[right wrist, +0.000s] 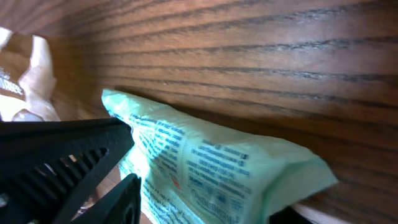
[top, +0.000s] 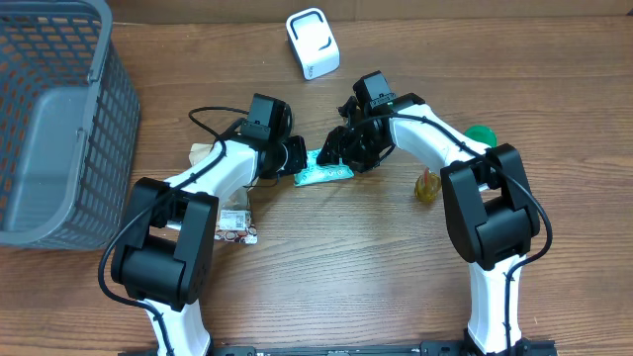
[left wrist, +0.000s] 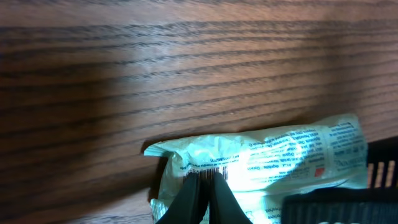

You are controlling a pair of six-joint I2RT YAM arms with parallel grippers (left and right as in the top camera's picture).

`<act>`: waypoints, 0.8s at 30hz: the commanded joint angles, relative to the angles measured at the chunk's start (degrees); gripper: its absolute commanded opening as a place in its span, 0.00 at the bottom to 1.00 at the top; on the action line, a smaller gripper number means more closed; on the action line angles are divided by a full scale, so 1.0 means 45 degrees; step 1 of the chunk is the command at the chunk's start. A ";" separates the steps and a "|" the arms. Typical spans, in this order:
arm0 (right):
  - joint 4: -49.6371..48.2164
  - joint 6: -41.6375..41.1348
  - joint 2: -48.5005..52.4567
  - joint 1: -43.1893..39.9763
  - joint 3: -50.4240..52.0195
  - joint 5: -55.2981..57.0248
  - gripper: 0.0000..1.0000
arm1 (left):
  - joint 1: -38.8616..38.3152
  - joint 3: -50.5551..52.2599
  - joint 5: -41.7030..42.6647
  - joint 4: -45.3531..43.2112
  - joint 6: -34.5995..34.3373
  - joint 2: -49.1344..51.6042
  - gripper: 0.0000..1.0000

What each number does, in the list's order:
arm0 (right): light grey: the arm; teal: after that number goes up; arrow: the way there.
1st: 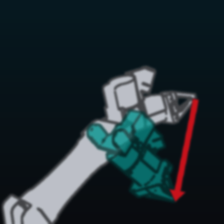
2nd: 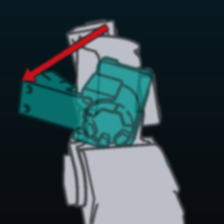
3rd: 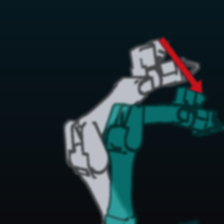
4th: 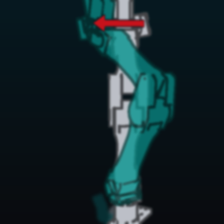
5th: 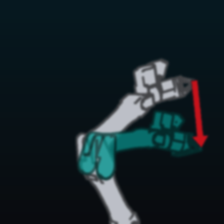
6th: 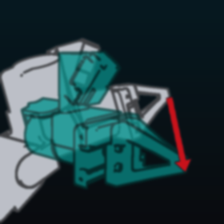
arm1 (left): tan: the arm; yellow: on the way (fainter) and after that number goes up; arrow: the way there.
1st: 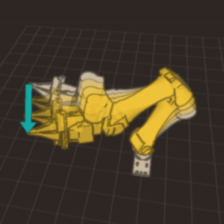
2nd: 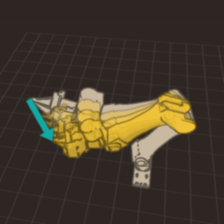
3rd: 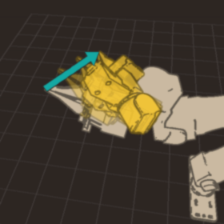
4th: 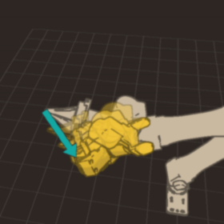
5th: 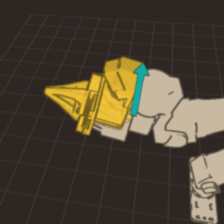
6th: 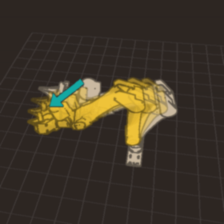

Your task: Scan the item barcode

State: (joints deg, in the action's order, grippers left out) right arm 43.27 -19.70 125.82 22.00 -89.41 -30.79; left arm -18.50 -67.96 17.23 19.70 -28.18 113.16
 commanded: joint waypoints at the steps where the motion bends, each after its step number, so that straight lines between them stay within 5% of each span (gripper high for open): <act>1: -0.0335 -0.0044 -0.0335 0.0092 0.0058 -0.1214 0.42 | 0.0058 0.0272 -0.0636 0.0335 -0.0117 0.0617 0.04; 10: -0.0763 0.0651 -0.0340 0.0019 0.0053 -0.2788 0.35 | 0.0058 0.0272 -0.0733 0.0321 -0.0034 0.0617 0.04; 24: -0.0316 0.0782 -0.0335 0.0053 0.0058 -0.1977 0.20 | 0.0641 -0.0986 0.0087 0.0840 0.0257 -0.0287 0.04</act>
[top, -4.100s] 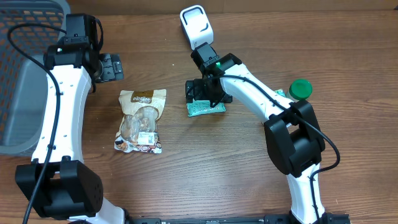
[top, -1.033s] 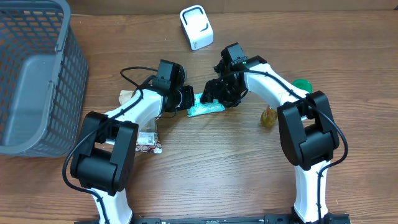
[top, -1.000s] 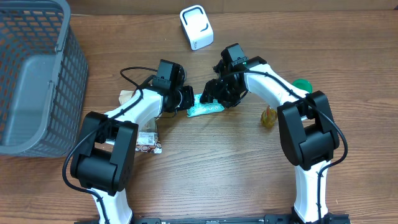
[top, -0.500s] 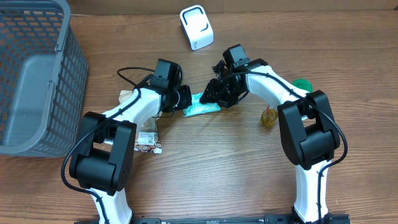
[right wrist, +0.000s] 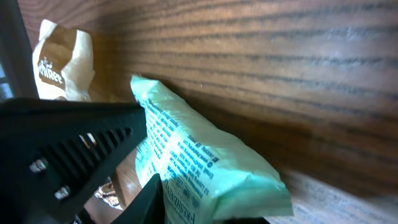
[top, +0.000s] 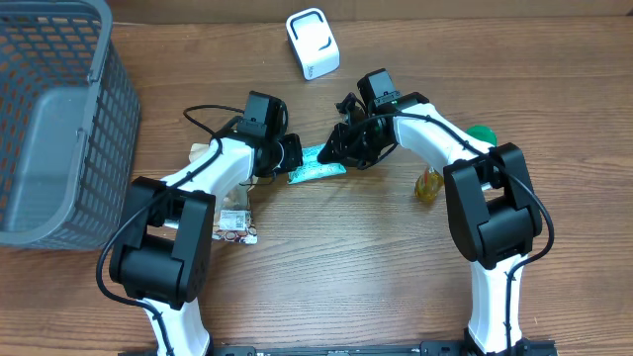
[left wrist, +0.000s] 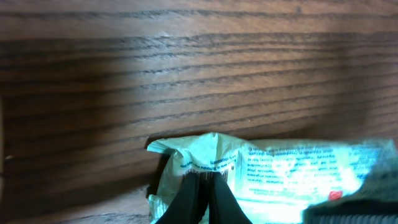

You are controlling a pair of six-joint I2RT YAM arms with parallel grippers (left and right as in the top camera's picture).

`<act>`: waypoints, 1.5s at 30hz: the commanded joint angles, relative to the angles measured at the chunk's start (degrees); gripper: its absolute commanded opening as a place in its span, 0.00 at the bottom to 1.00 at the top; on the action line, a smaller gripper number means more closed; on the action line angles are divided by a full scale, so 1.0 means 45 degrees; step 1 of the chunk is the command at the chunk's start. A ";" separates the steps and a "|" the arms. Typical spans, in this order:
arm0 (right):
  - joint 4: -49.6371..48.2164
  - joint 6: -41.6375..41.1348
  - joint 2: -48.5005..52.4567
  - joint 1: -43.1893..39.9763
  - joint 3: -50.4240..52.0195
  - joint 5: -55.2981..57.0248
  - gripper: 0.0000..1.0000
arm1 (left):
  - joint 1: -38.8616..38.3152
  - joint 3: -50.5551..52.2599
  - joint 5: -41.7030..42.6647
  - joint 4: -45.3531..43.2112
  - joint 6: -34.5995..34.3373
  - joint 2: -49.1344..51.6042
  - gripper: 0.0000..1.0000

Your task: Scan the item barcode

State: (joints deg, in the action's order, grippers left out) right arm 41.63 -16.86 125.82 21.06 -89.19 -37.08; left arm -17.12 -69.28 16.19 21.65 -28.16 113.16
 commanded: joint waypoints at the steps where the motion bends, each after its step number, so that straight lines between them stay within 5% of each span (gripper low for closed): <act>1: 0.0058 0.0151 -0.0335 0.0238 0.0010 -0.0534 0.15 | 0.0481 -0.0991 0.0272 0.0695 0.0272 -0.0534 0.04; 4: 0.0049 0.0214 -0.0335 0.0238 0.0010 -0.0335 0.04 | 0.0967 -0.1797 0.0277 0.1564 0.0559 -0.1180 0.04; 12: 0.0049 0.0491 -0.0335 0.0243 0.0010 0.0476 0.04 | 0.2788 -0.4201 -0.1443 0.4600 0.2327 -0.2035 0.09; 14: 0.0049 0.0491 -0.0335 0.0243 0.0010 0.0481 0.04 | 0.3206 -0.4391 -0.2254 0.5027 0.2317 -0.2035 0.42; 15: 0.0049 0.0491 -0.0335 0.0243 0.0010 0.0481 0.04 | 0.3351 -0.4391 -0.2395 0.5158 0.2312 -0.2035 0.82; 16: 0.0049 0.0486 -0.0335 0.0243 0.0010 0.0529 0.04 | 0.3521 -0.4381 -0.2395 0.5333 0.2312 -0.2030 1.00; 34: -0.0097 0.0534 -0.0350 0.0243 -0.0219 0.0772 0.04 | 0.3944 -0.4376 -0.2404 0.5775 0.2307 -0.1991 1.00; 45: 0.5149 0.2594 -0.0588 0.0442 -0.5955 0.3172 0.04 | 0.3944 -0.4376 -0.2404 0.5775 0.2312 -0.1991 1.00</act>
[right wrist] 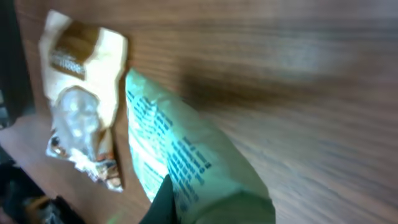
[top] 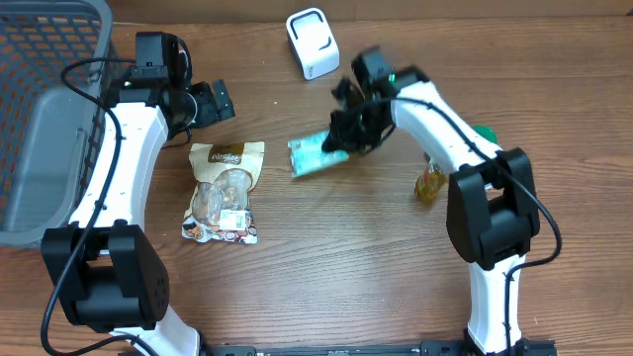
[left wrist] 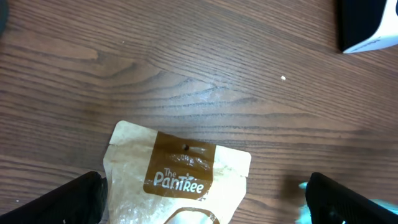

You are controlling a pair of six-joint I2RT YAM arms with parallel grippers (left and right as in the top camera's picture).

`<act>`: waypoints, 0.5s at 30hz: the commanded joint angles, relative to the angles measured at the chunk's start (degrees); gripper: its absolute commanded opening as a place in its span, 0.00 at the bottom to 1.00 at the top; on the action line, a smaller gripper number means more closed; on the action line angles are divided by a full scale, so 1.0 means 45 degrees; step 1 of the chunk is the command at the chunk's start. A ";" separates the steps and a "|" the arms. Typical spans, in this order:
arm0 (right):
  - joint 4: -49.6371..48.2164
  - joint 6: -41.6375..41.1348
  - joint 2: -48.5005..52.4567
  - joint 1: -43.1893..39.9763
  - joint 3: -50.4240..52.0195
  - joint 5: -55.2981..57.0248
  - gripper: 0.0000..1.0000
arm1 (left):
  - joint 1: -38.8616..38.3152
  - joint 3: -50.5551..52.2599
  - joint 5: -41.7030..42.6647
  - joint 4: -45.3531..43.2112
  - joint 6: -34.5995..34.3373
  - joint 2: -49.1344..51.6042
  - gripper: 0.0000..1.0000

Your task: Scan the item barcode

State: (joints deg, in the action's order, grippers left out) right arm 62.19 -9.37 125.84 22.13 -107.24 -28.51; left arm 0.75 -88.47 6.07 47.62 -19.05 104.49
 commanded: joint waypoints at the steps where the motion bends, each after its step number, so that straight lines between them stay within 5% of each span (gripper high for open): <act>1: 0.1010 0.1171 -0.0593 0.0277 -0.2613 0.1744 0.04 | -0.0029 -0.0112 -0.0160 0.0005 0.0287 -0.0063 1.00; 7: 0.2234 0.2973 -0.0597 0.1035 -0.5717 0.4639 0.04 | -0.0029 -0.0112 -0.0155 0.0005 0.0287 -0.0063 1.00; 15: 0.0670 0.6003 -0.0544 0.2254 -0.5629 0.8956 0.04 | -0.0029 -0.0112 -0.0155 0.0005 0.0287 -0.0063 1.00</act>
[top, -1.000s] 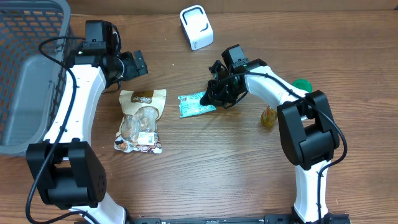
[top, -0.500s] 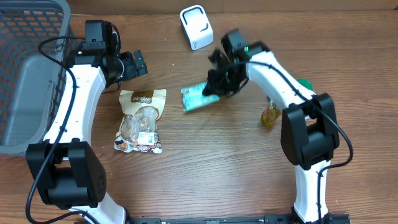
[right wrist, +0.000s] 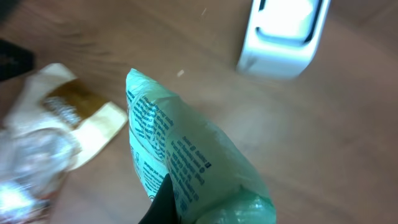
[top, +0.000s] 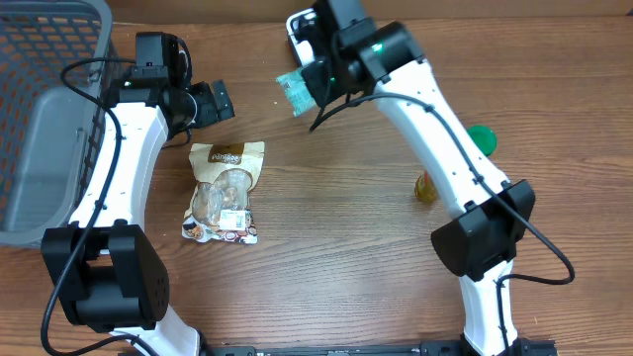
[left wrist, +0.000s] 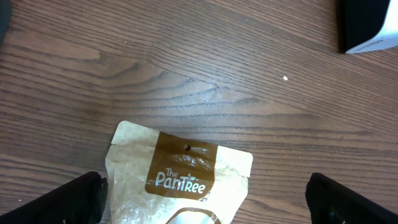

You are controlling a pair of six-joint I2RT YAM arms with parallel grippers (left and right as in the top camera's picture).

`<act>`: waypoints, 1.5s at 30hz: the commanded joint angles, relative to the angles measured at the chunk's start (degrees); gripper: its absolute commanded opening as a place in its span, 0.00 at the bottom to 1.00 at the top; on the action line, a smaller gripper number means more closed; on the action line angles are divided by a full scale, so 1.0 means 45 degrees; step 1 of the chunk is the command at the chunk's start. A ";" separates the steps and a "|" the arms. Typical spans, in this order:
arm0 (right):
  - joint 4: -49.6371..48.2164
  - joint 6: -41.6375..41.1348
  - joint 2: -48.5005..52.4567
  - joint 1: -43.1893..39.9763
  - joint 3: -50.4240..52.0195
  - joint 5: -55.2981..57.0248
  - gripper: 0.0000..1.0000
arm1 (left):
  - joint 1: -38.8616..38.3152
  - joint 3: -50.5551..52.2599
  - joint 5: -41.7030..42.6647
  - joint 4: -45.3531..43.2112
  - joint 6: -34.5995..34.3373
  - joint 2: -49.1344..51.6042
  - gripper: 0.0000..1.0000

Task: Scan the item barcode
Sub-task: 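Hold the wipes pack up against the white scanner with right gripper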

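My right gripper (top: 316, 81) is shut on a pale green printed packet (top: 293, 92), holding it in the air at the back of the table. In the right wrist view the green packet (right wrist: 196, 158) fills the lower middle, with one dark finger (right wrist: 164, 200) beside it. The white scanner (right wrist: 285, 34) stands on the table beyond it; in the overhead view my arm covers most of the scanner (top: 299, 24). No barcode shows on the packet. My left gripper (top: 211, 102) is open at the back left, holding nothing.
A brown-and-clear "The PanTree" snack bag (top: 224, 190) lies left of centre, under my left gripper (left wrist: 205, 190). A grey basket (top: 54, 119) takes up the far left. A green round object (top: 482, 137) and a small yellow item (top: 427, 186) sit at the right.
My right gripper has moved with the green packet from over the table's middle to higher and farther back, next to the scanner. The left arm has not moved.
Both grippers were at the green packet on the table, the left shut on one end. Then the packet sat slightly farther back with both still on it. Later the left was open at the back left, the right alone held the packet, and now holds it near the scanner.
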State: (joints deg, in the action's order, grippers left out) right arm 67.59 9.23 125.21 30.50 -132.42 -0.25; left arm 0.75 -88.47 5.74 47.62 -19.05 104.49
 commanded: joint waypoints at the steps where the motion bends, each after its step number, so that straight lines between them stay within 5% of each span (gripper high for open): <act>1: -0.0811 0.2327 -0.0398 0.0525 0.0019 0.3220 0.04 | -0.0029 -0.0112 -0.0083 0.0005 0.0287 -0.0063 1.00; 26: -0.8835 0.7985 0.1700 0.0398 0.0024 0.7261 0.04 | -0.0029 -0.0112 -0.0087 0.0010 0.0287 -0.0063 1.00; 45: -1.1919 0.8393 0.4454 0.0350 0.0024 0.9262 0.04 | -0.0029 -0.0112 -0.0083 0.0005 0.0287 -0.0063 1.00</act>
State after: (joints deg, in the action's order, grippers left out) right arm 14.59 46.87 143.72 32.32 -131.76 39.64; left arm 0.75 -88.47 5.72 47.62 -19.05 104.49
